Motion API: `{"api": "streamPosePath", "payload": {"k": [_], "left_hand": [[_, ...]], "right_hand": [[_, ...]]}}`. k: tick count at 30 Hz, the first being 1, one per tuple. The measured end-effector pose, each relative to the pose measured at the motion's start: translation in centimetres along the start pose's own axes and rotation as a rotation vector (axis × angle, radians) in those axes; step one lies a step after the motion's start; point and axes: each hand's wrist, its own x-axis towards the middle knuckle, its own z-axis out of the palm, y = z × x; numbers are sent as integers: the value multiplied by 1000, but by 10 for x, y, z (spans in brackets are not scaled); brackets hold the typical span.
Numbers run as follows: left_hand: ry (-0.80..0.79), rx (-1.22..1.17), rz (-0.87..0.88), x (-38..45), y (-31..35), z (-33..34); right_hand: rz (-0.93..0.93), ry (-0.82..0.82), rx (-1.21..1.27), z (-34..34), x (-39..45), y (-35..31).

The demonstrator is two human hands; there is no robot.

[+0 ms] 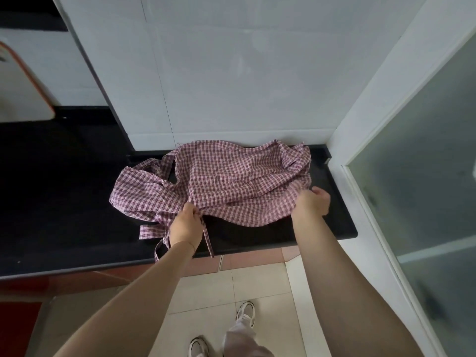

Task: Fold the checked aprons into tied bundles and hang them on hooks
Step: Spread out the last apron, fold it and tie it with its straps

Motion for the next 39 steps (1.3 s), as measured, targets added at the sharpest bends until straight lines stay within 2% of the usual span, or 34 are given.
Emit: {"api": "streamPosePath", "payload": {"k": [2,4,5,7,11,14,17,21,25,28,30,32,34,36,39], "left_hand": [[13,8,14,5,1,-6],[15,12,26,9,4,-9],[14,14,30,10,5,-9],[7,7,39,12,7,-10],[-14,13,144,11,12,-15],[-25,56,287,11,17,-20],[-29,141,430,13,22,-24],[-23,198,513,18,25,-30],[-19,198,468,22,26,-37],[-52,218,348,31,23,-44],[-102,267,247,38,25,-48],[-126,279,186,43,29,-53],[-97,203,142,45,35,-58],[-29,84,106,46,43,-66],[118,-3,153,45,58,-79]], "right_hand": [[-472,166,-233,0,-6,-14],[-926,159,-658,0,-8,-15],[-1008,89,-856,0,-8,-11],[-1040,-136,-1034,2,-6,-1],[-1062,-607,-1125,9,-16,25],[-1144,-723,-1252,19,-27,44],[-1239,-827,-1213,38,-41,52],[-1208,-985,-1262,63,-54,52],[-1198,-924,-1341,63,-42,31],[-1115,-780,-1450,50,-14,12],[-1006,-626,-1521,36,6,1],[-798,-532,-1471,22,24,-9],[-725,-467,-1428,10,34,-20],[-850,-382,-1311,8,38,-33],[-1089,-267,-1041,7,27,-52]]}}
